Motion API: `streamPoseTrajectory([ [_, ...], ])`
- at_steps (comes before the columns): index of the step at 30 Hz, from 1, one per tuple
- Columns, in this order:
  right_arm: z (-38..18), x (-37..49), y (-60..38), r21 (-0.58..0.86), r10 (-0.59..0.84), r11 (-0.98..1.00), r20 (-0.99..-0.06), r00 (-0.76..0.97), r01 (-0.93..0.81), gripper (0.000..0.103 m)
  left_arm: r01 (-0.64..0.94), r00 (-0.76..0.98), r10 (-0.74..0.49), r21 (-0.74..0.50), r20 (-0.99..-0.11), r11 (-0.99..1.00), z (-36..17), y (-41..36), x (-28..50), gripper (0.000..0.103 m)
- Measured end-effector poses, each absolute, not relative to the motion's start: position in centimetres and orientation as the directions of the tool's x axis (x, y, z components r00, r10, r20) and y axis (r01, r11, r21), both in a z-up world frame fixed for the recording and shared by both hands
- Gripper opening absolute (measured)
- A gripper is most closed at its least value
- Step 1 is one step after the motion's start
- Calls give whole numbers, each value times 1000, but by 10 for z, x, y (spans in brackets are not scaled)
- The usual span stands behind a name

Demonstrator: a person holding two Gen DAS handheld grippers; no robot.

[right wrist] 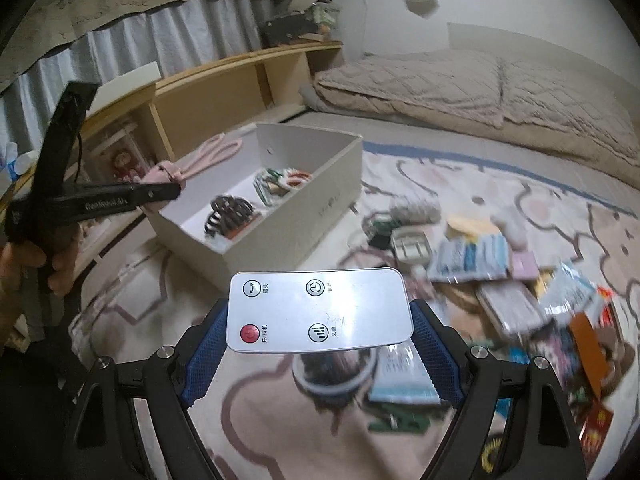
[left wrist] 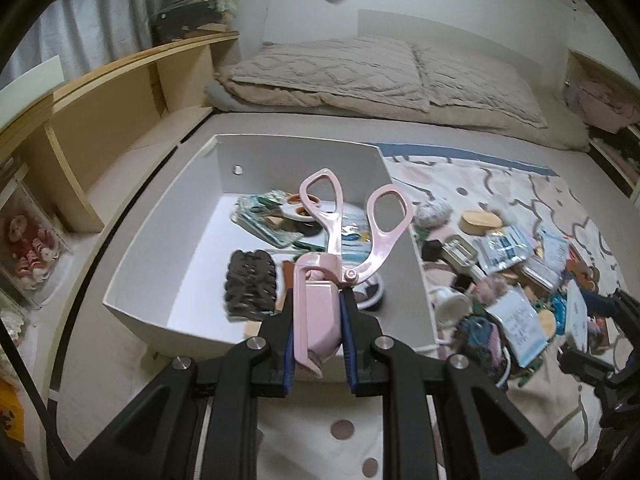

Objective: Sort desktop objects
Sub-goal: 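Lift the pink scissors and white remote and carry both over the white box, then lower the white remote into the box and open the right gripper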

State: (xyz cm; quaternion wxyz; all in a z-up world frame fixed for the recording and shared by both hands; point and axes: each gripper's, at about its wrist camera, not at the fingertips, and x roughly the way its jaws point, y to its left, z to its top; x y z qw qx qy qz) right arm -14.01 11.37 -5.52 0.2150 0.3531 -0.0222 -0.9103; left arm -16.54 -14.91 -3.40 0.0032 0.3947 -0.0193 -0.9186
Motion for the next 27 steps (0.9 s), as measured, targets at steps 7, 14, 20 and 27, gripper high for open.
streamPoseTrajectory([
  [7,-34,-176,91,196,-473,-867,-613,-634,457,87,34,-682,-62,53,-729,-998,-34,-173,-185,19],
  [14,-20,-211,61,159,-520,-823,-599,-609,546,87,72,-662,-98,67,-743,-995,-42,-198,-202,19],
  [20,-16,-246,27,114,-530,-789,-621,-577,603,87,83,-656,-104,65,-748,-994,-46,-211,-211,19],
  [27,-30,-283,-14,52,-502,-745,-700,-507,665,87,97,-660,-79,20,-747,-995,-47,-225,-215,19],
])
